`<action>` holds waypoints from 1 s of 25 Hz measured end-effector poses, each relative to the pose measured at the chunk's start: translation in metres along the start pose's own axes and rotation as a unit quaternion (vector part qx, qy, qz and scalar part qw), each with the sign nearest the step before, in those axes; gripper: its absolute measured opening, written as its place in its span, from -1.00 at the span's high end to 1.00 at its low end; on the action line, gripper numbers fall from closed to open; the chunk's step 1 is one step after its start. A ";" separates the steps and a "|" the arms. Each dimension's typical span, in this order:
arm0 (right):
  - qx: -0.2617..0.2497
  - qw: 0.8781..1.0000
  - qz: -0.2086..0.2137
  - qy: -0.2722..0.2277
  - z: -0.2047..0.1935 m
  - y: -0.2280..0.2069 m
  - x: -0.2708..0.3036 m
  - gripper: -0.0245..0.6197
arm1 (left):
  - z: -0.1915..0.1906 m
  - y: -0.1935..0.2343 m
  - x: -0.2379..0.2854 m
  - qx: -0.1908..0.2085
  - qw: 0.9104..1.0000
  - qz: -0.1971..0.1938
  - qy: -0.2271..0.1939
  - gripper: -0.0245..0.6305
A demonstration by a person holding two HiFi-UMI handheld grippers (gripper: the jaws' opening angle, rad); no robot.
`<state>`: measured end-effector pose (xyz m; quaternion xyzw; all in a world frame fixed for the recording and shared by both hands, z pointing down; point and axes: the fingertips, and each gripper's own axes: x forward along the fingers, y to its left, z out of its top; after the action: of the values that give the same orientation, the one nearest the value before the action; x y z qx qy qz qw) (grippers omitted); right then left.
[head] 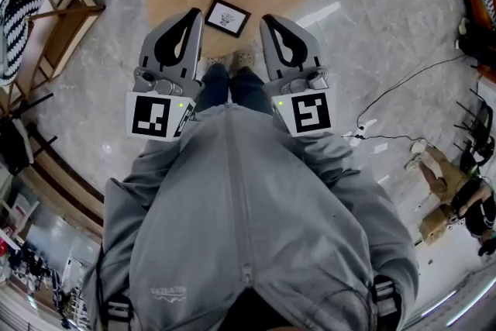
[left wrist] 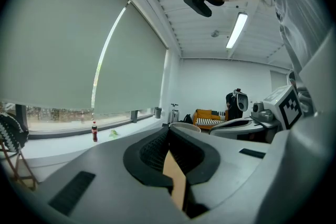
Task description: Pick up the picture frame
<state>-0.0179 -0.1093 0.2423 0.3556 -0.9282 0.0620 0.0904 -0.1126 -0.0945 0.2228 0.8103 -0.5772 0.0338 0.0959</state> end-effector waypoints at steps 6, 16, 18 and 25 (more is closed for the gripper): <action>0.002 1.000 -0.007 0.021 -0.036 -0.014 0.011 0.82 | -0.031 0.004 0.018 0.001 1.000 -0.018 0.015 0.87; 0.011 0.999 -0.008 0.036 -0.090 -0.019 0.025 0.82 | -0.080 0.015 0.034 -0.022 0.999 -0.019 0.017 0.87; 0.013 0.999 -0.008 0.037 -0.098 -0.022 0.029 0.82 | -0.091 0.016 0.038 -0.023 0.999 -0.020 0.020 0.87; 0.026 0.999 -0.012 0.042 -0.125 -0.027 0.038 0.82 | -0.129 0.018 0.048 -0.014 0.999 -0.025 0.034 0.87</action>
<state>-0.0120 -0.1319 0.3742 0.3661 -0.9174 0.0996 0.1204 -0.1064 -0.1196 0.3592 0.8215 -0.5535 0.0503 0.1278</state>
